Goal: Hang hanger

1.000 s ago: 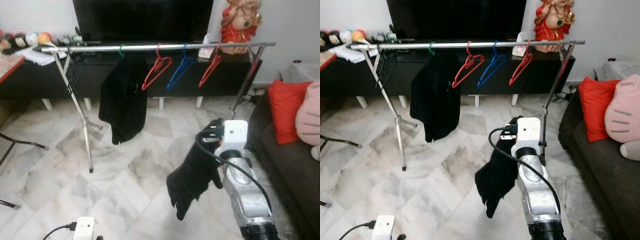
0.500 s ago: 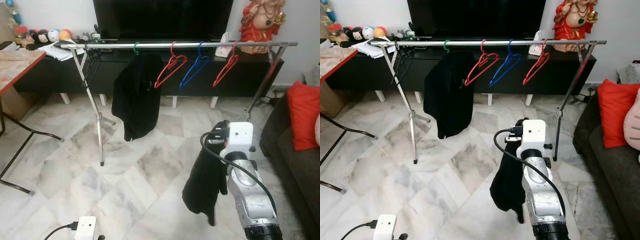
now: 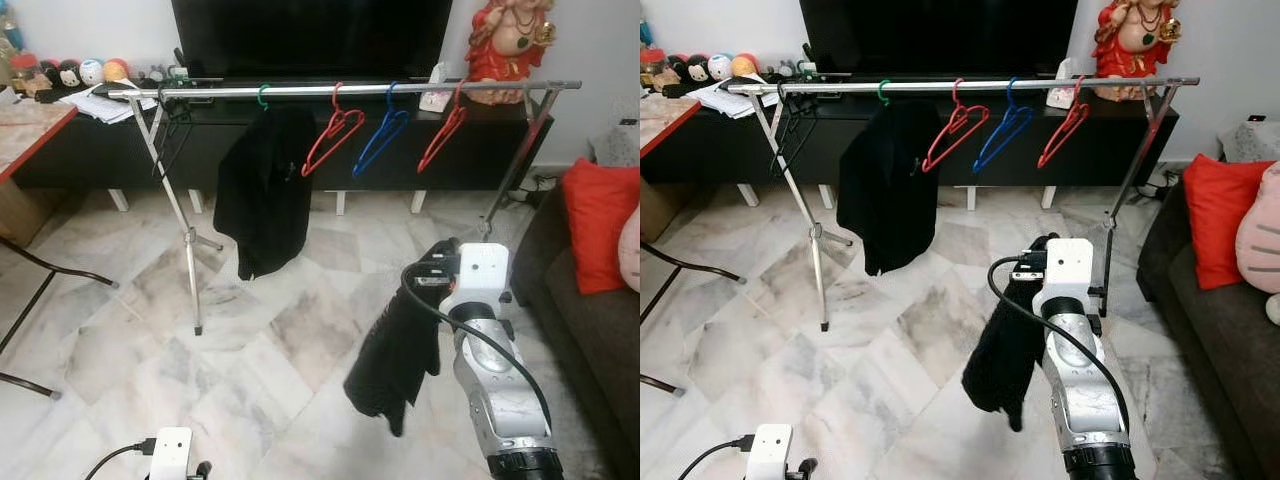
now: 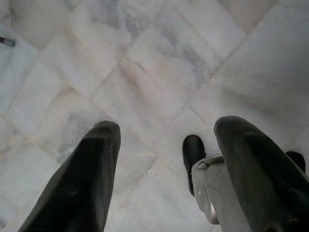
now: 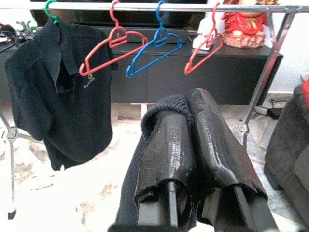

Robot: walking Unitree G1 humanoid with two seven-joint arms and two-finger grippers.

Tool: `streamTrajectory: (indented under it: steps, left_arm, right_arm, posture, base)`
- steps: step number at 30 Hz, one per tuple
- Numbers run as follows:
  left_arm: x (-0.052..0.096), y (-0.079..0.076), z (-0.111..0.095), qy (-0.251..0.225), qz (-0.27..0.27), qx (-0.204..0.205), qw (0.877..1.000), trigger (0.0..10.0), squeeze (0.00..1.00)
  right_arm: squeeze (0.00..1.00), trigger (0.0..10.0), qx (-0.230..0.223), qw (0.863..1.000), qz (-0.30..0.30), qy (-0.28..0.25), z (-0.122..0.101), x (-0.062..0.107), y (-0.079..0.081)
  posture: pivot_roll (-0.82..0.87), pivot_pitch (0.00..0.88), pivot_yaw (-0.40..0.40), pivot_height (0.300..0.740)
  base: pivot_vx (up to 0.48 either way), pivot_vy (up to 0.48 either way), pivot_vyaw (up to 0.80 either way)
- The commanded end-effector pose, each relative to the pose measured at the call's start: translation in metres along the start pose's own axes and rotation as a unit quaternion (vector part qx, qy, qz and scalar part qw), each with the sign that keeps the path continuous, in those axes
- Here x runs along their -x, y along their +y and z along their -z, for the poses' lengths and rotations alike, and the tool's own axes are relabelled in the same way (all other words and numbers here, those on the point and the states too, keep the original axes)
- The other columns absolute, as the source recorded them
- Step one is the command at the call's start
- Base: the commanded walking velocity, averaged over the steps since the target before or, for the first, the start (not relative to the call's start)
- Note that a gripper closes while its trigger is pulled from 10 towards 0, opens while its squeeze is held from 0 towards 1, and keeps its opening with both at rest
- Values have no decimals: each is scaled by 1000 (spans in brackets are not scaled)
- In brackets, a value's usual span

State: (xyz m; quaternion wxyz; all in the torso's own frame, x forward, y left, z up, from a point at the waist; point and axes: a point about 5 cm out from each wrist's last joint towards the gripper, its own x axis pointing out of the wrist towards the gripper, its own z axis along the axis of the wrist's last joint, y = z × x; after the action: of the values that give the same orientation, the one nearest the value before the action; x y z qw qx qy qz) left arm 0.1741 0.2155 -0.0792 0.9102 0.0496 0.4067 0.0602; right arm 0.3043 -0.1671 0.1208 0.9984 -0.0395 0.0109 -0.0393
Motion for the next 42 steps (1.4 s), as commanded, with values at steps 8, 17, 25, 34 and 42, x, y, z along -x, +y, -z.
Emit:
streamTrajectory:
  steps: [8, 17, 25, 34, 42]
  left_arm:
    - [0, 3, 1, 6, -2, 6, 1000, 10000, 0]
    - [0, 3, 2, 9, -1, 6, 1000, 10000, 0]
    - [0, 2, 2, 9, 0, 5, 1000, 10000, 0]
    - [0, 2, 2, 9, 0, 4, 1000, 10000, 0]
    - [-1, 1, 0, 7, 2, 2, 1000, 10000, 0]
  right_arm:
    - [0, 10000, -5, 1000, 9, -25, -11, -3, -2]
    - [0, 10000, -6, 1000, 21, -19, -10, -4, -5]
    - [0, 10000, -7, 999, 18, -28, -12, -3, -3]
    - [0, 10000, -6, 999, 17, -32, -13, -4, -3]
    - [0, 10000, -3, 999, 14, -30, -11, -5, -1]
  posture:
    - [-75, 0, 4, 740]
    - [-76, 0, 4, 740]
    - [-76, 0, 3, 740]
    - [-75, 0, 4, 740]
    - [-72, 0, 5, 740]
  base:
    - [223, 0, 0]
    - [254, 0, -267]
    - [255, 0, -366]
    - [252, 0, 0]
    - [254, 0, 0]
